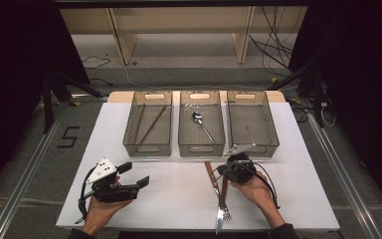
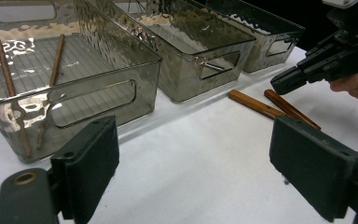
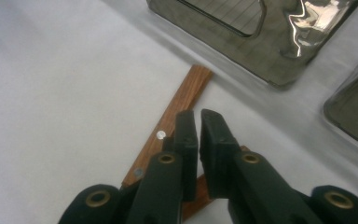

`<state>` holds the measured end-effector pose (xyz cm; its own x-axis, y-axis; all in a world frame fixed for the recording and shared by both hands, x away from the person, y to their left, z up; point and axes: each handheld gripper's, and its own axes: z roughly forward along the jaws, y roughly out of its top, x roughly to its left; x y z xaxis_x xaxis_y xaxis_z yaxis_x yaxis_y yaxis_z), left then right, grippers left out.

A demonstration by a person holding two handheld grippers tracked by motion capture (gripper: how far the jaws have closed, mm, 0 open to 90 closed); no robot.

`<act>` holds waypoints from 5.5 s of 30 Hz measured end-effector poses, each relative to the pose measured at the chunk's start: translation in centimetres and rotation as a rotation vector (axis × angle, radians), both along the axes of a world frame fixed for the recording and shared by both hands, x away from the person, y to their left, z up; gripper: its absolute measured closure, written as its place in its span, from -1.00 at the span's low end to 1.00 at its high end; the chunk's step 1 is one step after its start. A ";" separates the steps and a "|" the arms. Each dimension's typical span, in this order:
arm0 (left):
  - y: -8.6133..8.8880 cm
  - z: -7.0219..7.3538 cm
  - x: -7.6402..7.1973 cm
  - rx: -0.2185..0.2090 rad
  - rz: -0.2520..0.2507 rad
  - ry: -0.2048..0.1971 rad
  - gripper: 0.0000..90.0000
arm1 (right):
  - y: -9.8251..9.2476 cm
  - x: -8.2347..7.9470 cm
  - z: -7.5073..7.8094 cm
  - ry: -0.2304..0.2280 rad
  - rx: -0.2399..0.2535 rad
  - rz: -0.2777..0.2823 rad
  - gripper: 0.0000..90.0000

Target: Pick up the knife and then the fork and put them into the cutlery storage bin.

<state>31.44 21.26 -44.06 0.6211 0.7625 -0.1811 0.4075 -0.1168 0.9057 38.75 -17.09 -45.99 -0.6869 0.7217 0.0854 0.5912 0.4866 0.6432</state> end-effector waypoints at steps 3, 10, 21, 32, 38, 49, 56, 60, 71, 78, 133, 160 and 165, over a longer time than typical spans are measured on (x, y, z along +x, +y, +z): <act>-0.1 0.1 0.0 0.002 -0.001 -0.002 -0.66 | 0.1 0.3 -0.3 0.009 -0.014 0.005 0.99; -0.1 0.0 0.0 0.009 -0.011 0.001 -0.66 | 0.3 0.8 -1.1 0.025 -0.062 0.015 1.00; 0.0 0.0 0.0 0.005 -0.011 -0.006 -0.66 | -0.3 0.6 -1.4 0.028 -0.127 -0.006 1.00; -0.1 0.0 0.1 0.006 -0.013 -0.005 -0.66 | -2.5 0.0 -1.3 0.061 -0.123 -0.046 1.00; -0.2 0.0 0.0 0.007 -0.013 -0.003 -0.66 | -4.3 -1.1 -1.2 0.075 -0.124 -0.061 1.00; -0.3 0.0 0.1 0.005 -0.009 -0.004 -0.66 | -6.0 -3.6 -0.9 0.098 -0.136 -0.053 1.00; -0.2 0.0 0.0 0.008 -0.012 -0.006 -0.66 | -5.6 -4.7 -0.7 0.104 -0.164 -0.023 1.00; -0.1 0.0 0.1 0.010 -0.013 -0.004 -0.66 | -5.6 -4.9 -0.4 0.090 -0.178 -0.008 0.98; -0.2 -0.1 0.1 0.008 -0.009 -0.002 -0.66 | -3.9 -4.9 2.4 0.042 -0.275 0.252 -0.09; -0.1 0.0 0.1 0.012 -0.011 -0.003 -0.66 | -2.2 -4.5 2.0 0.104 -0.371 0.384 -0.20; -0.2 0.0 0.1 0.013 -0.008 -0.008 -0.66 | -1.1 -3.7 2.6 0.079 -0.446 0.529 0.72; 0.0 0.1 0.0 -0.003 -0.001 -0.021 -0.66 | -3.2 2.9 8.4 -0.022 -0.076 0.036 0.72; 0.0 0.1 0.0 -0.008 0.001 -0.025 -0.66 | -3.8 4.7 8.8 -0.023 -0.045 -0.054 0.72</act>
<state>31.41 21.27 -43.97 0.6247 0.7618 -0.1713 0.3847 -0.1095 0.9165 43.43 -20.87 -37.15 -0.6486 0.7603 0.0365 0.6023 0.4832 0.6354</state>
